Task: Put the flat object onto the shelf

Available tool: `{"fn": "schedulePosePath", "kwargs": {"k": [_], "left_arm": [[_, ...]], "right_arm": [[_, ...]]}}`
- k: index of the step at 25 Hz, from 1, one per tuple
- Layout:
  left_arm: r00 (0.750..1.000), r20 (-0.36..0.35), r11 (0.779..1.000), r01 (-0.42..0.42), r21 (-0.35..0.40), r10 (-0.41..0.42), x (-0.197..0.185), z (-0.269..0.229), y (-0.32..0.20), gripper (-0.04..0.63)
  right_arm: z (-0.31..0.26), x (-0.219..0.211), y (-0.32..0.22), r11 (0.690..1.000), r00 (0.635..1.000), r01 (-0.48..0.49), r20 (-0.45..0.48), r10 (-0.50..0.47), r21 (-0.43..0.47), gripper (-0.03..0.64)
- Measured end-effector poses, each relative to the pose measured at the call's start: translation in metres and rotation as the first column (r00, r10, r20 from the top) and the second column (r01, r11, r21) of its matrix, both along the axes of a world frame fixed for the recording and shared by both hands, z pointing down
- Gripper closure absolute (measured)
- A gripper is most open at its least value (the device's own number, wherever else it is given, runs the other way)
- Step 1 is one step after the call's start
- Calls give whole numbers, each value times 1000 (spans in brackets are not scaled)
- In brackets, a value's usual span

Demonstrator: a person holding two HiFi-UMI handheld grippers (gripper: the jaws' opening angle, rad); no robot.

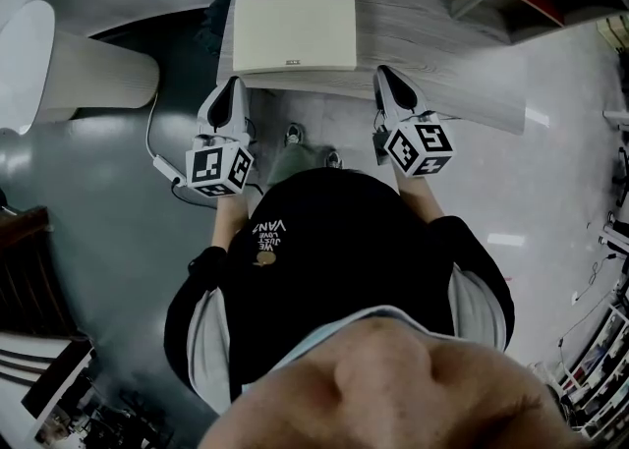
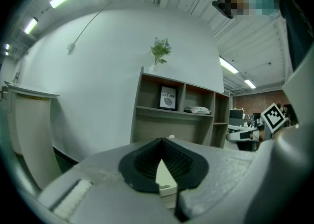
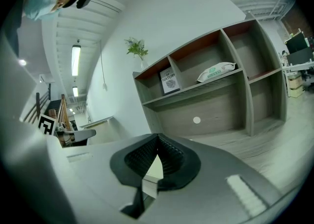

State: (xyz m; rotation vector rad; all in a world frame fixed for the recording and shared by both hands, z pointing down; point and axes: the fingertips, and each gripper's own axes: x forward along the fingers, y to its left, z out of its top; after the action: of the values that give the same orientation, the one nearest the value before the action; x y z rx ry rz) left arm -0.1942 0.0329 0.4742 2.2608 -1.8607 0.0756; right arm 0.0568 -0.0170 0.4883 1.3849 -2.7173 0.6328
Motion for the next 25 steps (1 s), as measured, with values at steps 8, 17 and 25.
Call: {"fn": "schedulePosePath", "kwargs": {"k": [8, 17, 25], "left_arm": [[995, -3, 995, -99, 11, 99, -24, -8, -50, 595], [978, -15, 978, -207, -3, 207, -55, 1, -96, 595], [955, -23, 955, -297, -28, 296, -70, 15, -126, 594]], "right_arm": [[-9, -20, -27, 995, 995, -102, 1, 102, 6, 618], [-4, -45, -43, 975, 975, -222, 1, 222, -7, 618], [7, -53, -49, 946, 946, -323, -14, 323, -28, 618]]}}
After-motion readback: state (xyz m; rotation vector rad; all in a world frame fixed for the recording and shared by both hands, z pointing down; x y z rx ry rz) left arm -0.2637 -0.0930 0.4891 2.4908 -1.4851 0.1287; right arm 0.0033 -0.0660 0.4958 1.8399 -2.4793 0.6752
